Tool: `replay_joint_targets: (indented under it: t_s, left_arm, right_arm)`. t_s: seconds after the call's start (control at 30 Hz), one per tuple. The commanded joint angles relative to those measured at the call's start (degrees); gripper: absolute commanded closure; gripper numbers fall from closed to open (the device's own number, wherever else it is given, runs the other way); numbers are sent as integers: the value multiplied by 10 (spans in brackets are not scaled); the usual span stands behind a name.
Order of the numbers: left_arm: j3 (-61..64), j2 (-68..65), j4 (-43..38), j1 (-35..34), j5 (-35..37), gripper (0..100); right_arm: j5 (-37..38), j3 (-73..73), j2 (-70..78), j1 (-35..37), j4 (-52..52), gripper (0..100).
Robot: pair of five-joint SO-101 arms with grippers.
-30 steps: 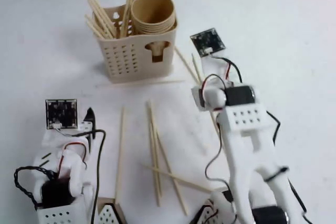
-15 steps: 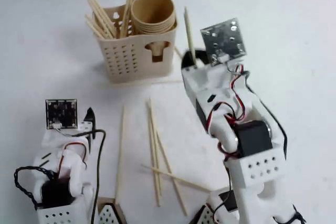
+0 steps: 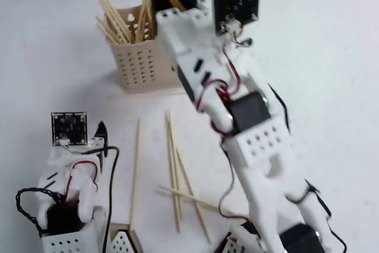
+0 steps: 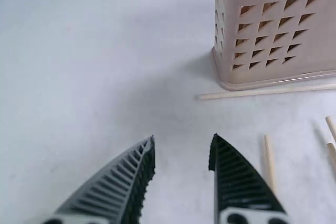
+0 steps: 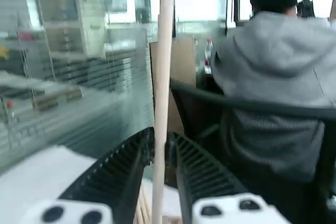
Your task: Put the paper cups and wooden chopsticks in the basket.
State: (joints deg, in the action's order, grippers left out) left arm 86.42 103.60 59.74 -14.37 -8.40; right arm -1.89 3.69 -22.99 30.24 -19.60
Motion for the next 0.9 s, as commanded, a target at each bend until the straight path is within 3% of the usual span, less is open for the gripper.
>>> replay_joint_targets:
  t_s: [0.0, 0.33, 0.57, 0.67, 0.73, 0.87]
  left_arm:
    - [-4, 7, -11, -6, 0, 819]
    - [-4, 7, -11, -6, 0, 819]
    - [-4, 7, -11, -6, 0, 819]
    - [-4, 7, -11, -6, 0, 819]
    - [-4, 7, -11, -6, 0, 819]
    - [0, 7, -13, -6, -2, 819]
  right_arm:
    - [-6, -37, 43, 6, 107, 981]
    - [-6, -34, 177, 25, 255, 981]
    - [-4, -37, 233, 24, 255, 974]
    - [20, -33, 233, 27, 248, 889]
    - [29, -37, 225, 28, 219, 842]
    - [30, -35, 163, 27, 119, 868]
